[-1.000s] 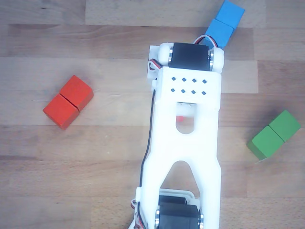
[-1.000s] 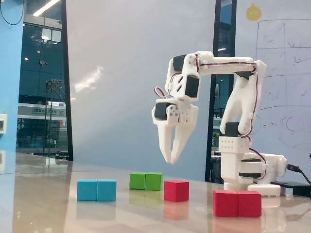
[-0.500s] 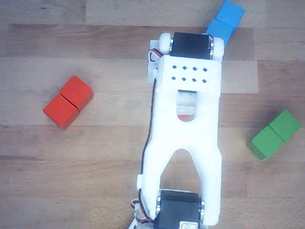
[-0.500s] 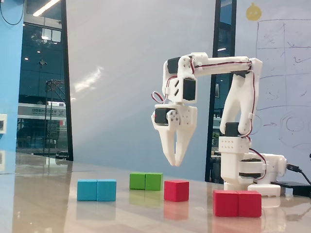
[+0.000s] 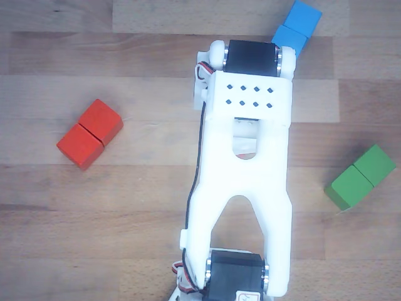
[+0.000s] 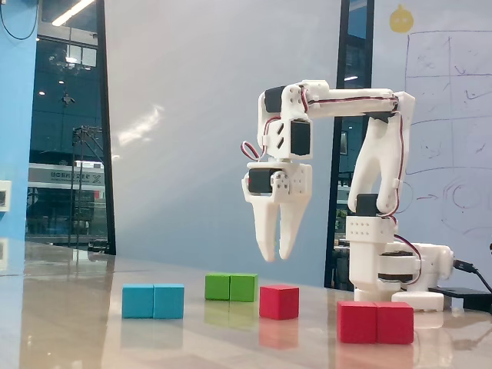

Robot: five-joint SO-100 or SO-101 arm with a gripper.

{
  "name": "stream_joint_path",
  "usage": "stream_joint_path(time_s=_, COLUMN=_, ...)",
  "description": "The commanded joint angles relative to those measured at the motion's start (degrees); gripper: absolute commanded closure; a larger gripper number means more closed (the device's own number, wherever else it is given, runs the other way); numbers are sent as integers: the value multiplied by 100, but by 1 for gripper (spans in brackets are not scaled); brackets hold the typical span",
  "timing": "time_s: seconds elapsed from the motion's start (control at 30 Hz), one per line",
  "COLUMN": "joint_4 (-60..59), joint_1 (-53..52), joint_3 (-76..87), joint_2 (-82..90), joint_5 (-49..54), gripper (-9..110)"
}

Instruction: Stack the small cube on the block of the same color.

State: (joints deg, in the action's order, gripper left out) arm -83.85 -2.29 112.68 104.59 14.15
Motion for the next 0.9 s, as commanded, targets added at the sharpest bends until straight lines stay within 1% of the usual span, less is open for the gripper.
stream_joint_path(time_s=0.0, joint_4=-88, joint_1=-9, joint_3=-510, joint_2=53, joint_5=35, gripper=83)
stream_joint_path(time_s=0.3, joint_4=-229, joint_1=-9, joint_3=-501, joint_2=44, joint_5=26, gripper=77)
stream_joint_path(time_s=0.6, joint_4=-281, joint_1=35, joint_3=97, joint_2=44, joint_5=26, gripper=77)
stream_joint_path(time_s=0.87, joint_4=-272, joint_1=35, joint_3=220, joint_2=35, joint_5=114, gripper=77)
